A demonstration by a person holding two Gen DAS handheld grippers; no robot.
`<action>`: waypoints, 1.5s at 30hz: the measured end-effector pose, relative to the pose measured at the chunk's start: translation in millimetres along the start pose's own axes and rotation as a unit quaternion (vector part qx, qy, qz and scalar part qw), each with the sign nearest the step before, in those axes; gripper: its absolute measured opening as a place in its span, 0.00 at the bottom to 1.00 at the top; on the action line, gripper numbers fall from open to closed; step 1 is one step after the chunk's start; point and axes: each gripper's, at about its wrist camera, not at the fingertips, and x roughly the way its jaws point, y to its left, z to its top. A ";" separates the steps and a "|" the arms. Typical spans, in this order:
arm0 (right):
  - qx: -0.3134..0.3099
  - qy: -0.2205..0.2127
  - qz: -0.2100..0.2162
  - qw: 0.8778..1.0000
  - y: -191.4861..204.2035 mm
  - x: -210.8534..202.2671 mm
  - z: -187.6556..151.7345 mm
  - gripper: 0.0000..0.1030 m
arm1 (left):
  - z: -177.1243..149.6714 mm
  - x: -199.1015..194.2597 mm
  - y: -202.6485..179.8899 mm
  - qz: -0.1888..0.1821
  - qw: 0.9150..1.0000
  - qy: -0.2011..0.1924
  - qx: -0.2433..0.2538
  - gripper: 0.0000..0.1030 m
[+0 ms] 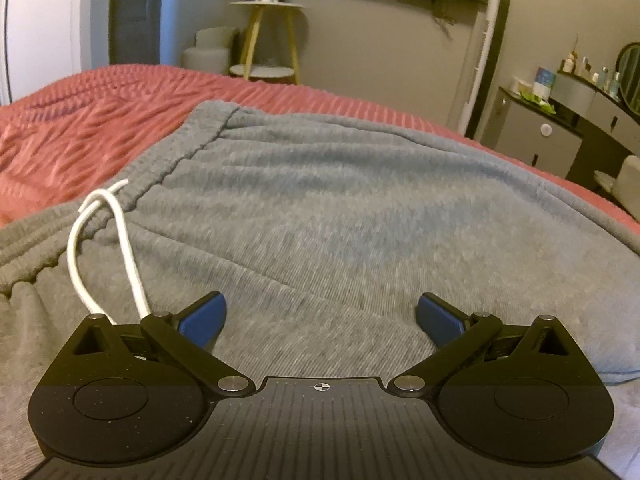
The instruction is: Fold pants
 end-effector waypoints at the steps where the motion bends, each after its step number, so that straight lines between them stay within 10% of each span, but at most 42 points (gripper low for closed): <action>1: 0.003 -0.006 0.020 1.000 -10.9 -12.4 -4.2 0.05 | 0.2 -1.0 1.0 -0.004 1.000 0.000 -0.002 1.00; 6: 0.009 -0.065 0.124 0.990 -95.1 -117.5 -77.5 0.04 | 3.6 -9.6 7.5 -0.017 1.000 -0.001 -0.018 1.00; 11: 0.006 -0.053 0.126 0.991 -186.1 -179.1 -214.9 0.05 | 6.6 -20.0 12.4 -0.055 0.998 0.006 -0.041 1.00; 16: -0.030 -0.018 0.070 0.997 -230.3 -150.9 -298.8 0.00 | 6.1 -29.9 10.4 -0.084 0.995 0.019 -0.042 1.00; 22: -0.103 -0.097 0.061 0.988 -220.7 -151.0 -326.0 0.03 | 17.2 -26.6 10.8 -0.099 0.987 0.105 -0.064 1.00; 25: -0.103 -0.115 0.073 0.985 -230.0 -156.8 -340.5 0.05 | 32.6 -37.5 18.1 -0.103 0.984 0.081 -0.117 1.00; 26: -0.101 -0.118 0.084 0.984 -232.4 -157.1 -342.1 0.12 | 39.6 -41.2 16.5 -0.104 0.985 0.065 -0.120 1.00; 28: -0.083 -0.118 0.143 0.979 -235.7 -156.9 -333.4 0.51 | 59.0 -40.4 3.3 -0.102 0.989 0.044 -0.096 1.00; 29: -0.080 -0.114 0.185 0.973 -239.9 -157.1 -333.3 0.87 | 68.2 -36.6 -5.3 -0.099 0.991 0.044 -0.080 1.00; 30: -0.086 -0.107 0.219 0.966 -238.5 -156.5 -334.1 0.95 | 79.1 -29.9 -14.9 -0.096 0.992 0.049 -0.068 1.00; 40: -0.147 -0.113 0.170 0.968 -220.5 -167.1 -333.5 0.94 | 126.7 79.7 -72.7 -0.060 0.987 0.138 -0.057 0.85; 45: -0.180 -0.218 0.102 0.954 -212.9 -190.4 -307.6 0.94 | 118.5 115.0 -76.4 -0.057 0.982 0.167 -0.059 0.69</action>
